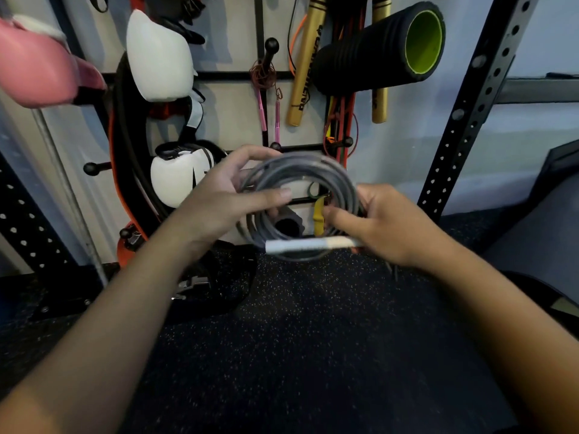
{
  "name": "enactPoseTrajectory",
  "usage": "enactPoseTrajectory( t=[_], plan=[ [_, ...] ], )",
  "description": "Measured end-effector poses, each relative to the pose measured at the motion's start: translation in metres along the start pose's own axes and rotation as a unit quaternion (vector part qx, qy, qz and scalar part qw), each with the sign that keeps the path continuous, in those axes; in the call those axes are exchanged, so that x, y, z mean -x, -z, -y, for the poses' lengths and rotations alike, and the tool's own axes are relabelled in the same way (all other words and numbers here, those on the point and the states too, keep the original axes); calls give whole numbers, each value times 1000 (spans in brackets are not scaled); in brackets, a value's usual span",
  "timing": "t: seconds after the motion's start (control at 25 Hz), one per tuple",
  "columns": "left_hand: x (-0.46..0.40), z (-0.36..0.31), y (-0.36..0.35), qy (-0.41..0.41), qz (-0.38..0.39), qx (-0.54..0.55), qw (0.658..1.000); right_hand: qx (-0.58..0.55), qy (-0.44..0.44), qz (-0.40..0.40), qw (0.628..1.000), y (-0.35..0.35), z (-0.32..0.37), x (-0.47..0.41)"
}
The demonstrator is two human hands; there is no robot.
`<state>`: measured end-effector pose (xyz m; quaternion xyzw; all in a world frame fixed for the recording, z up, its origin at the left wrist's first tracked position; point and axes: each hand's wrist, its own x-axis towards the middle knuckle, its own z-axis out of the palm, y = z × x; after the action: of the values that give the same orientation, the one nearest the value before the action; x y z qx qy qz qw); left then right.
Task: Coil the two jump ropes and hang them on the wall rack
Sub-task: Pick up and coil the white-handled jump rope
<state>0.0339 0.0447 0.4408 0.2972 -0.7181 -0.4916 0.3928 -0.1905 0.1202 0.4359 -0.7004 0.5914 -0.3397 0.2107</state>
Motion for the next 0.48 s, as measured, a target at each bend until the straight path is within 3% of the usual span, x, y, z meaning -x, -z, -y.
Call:
enactPoseTrajectory(
  t=[0.08,0.2,0.28,0.4,0.48],
  plan=[
    [8,-17,0,14,83,-225,971,66,11,42,997,-6,-2,-1],
    [14,-30,-28,7,129,-450,884,141,34,75,987,-17,2,0],
    [15,-28,-47,-7,121,-510,851,152,24,60,986,-17,5,0],
    [12,-15,-55,32,115,-502,856,85,-17,21,996,-12,2,-1],
    [11,-9,-58,55,115,-485,865,32,-27,43,998,-9,1,0]
  ],
)
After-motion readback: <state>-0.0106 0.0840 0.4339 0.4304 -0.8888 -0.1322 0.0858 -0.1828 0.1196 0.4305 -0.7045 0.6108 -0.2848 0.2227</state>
